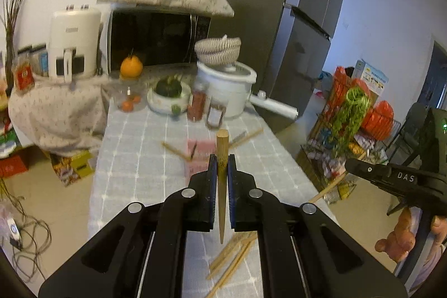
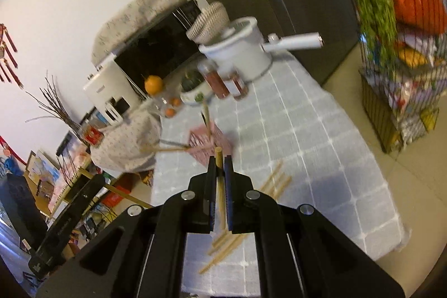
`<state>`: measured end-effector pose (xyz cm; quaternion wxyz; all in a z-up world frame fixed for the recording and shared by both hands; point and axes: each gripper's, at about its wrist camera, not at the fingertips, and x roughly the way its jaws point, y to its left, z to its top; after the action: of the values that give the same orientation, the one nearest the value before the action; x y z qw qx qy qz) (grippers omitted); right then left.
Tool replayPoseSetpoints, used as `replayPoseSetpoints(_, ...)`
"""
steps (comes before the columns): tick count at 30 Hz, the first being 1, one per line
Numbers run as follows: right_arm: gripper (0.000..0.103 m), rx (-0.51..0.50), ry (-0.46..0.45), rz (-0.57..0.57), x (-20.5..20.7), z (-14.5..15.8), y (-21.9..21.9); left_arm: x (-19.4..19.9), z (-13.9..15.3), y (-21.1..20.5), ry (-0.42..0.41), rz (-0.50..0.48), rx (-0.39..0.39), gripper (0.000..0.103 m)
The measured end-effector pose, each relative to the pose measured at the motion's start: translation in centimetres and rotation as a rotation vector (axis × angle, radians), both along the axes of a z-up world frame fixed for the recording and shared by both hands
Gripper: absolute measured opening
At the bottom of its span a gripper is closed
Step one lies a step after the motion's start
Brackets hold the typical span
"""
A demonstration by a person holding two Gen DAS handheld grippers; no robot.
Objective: Organize utensils
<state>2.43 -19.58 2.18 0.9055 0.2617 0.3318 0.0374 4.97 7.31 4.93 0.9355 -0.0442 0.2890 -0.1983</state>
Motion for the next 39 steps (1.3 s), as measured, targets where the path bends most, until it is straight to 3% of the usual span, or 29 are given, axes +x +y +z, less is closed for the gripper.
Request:
replayPoseSetpoints(7,0.006,-0.006,-0.103,0.001,2.7,5.7,-0.4,4.3,5.7,-2.2,-0.097,0.01,0.013,0.007)
replayPoseSetpoints(11,0.006,-0.015,-0.148,0.016,4.6,8.2,-0.1,7.3,7.3,-3.4,-0.135,0.032,0.041,0.007)
replayPoseSetpoints(14,0.006,-0.036,-0.177,0.018,6.2,9.4,0.5,10.2,6.8,-4.1,-0.13,0.049,0.063,0.007)
replayPoseSetpoints(19,0.006,-0.063,-0.181,0.021,10.2,9.1,1.8,15.2,3.0,-4.5,-0.058,0.083,0.096,0.007)
replayPoseSetpoints(26,0.006,-0.129,-0.141,0.02,16.2,7.5,4.2,19.7,-2.3,-3.6,0.127,0.077,0.1,0.008)
replayPoseSetpoints(30,0.006,-0.153,-0.129,0.023,17.6,6.6,5.0,18.6,-0.9,-2.1,0.076,0.082,0.054,0.02)
replayPoseSetpoints(39,0.006,-0.195,-0.094,0.017,20.3,5.3,6.5,15.9,3.6,1.0,-0.047,0.125,-0.049,0.032)
